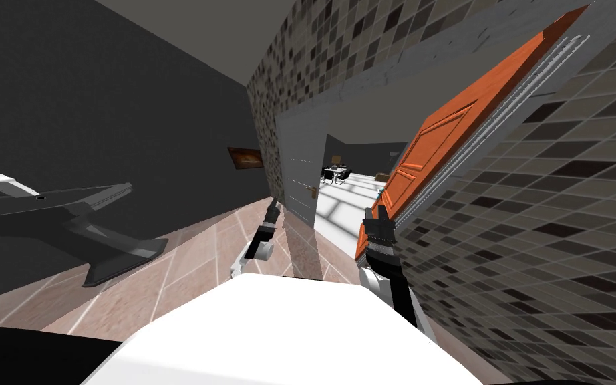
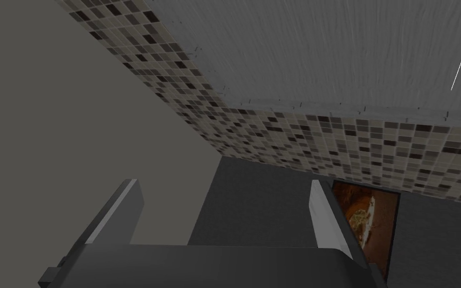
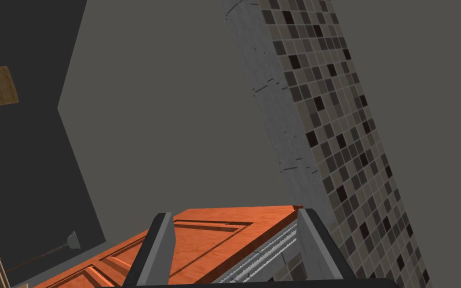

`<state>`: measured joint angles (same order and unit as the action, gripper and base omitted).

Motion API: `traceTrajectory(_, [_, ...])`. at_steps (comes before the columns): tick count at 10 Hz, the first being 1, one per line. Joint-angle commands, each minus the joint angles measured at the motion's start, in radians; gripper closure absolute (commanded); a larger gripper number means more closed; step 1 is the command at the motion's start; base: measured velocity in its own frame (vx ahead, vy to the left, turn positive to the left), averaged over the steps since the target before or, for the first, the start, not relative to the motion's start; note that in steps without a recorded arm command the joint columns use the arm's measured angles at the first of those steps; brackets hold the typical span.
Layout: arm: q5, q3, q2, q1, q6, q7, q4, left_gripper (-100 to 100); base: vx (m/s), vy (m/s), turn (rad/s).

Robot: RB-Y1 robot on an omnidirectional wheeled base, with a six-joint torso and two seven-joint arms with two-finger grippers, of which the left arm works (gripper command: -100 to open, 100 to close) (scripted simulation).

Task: Push the door open

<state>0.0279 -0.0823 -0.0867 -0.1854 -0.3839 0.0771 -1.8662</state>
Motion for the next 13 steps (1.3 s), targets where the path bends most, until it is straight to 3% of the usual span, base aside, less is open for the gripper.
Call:
traceTrajectory(1, [0.01, -0.008, -0.003, 0.02, 0.0, 0.0, 0.035, -100, 0.09, 0.037, -0.061])
traceTrajectory(13, [0.084, -0.081, -0.014, 0.186, -0.006, 0.007, 0.326, -100, 0.097, 0.052, -0.069])
